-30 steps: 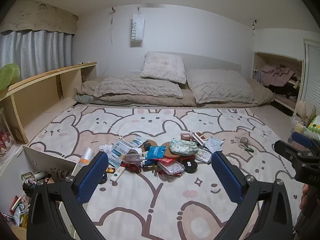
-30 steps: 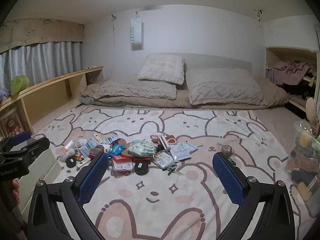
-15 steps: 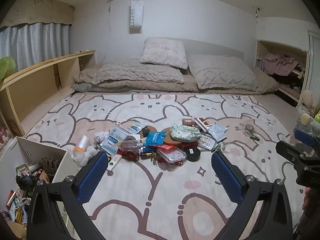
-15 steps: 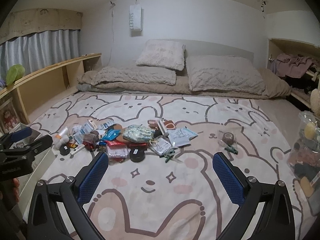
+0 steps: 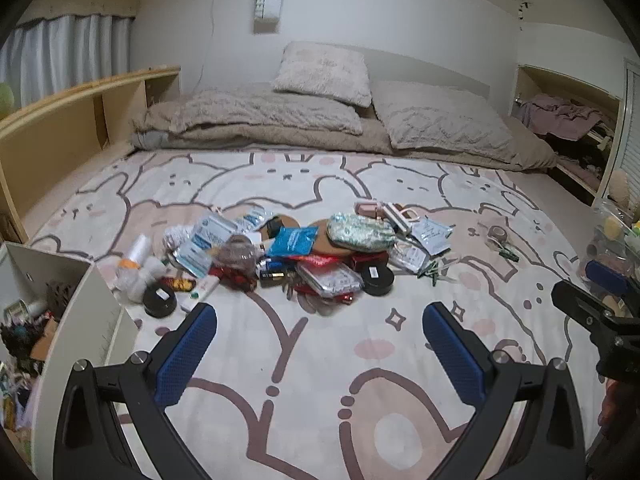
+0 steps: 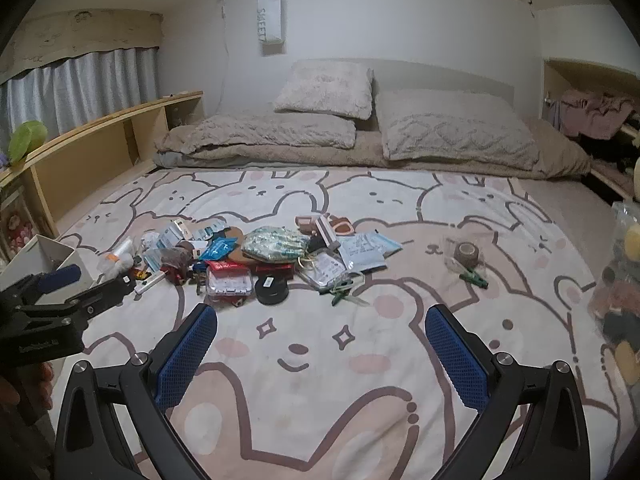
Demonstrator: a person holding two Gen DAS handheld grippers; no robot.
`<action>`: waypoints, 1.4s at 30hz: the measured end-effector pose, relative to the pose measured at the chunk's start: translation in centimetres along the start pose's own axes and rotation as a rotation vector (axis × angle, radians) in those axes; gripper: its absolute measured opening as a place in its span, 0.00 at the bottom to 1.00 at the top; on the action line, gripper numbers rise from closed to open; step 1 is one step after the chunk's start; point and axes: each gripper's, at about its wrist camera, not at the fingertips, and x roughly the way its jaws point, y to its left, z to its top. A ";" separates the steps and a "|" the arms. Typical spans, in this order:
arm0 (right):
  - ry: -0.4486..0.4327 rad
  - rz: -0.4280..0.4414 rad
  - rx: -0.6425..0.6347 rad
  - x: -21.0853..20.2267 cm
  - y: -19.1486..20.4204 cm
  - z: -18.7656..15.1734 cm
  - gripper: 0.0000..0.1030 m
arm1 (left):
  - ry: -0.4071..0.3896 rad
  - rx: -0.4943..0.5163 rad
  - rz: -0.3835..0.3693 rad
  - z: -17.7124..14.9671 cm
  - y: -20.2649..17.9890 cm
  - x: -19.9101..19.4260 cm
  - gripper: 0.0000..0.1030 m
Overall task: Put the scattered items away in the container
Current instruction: 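Lower both tools toward the pile, left toward the white lighter, right toward the green clothespin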
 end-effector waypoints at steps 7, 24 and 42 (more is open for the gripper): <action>0.024 -0.009 0.026 1.5 -1.3 -1.0 1.00 | 0.049 0.003 0.042 -1.3 0.0 2.5 1.00; 0.131 -0.075 -0.006 6.0 -2.8 -3.5 1.00 | 0.151 -0.044 0.174 -3.6 1.0 8.7 1.00; 0.261 -0.053 -0.065 13.4 -1.2 -6.3 1.00 | 0.249 -0.156 0.304 -4.8 5.3 12.7 1.00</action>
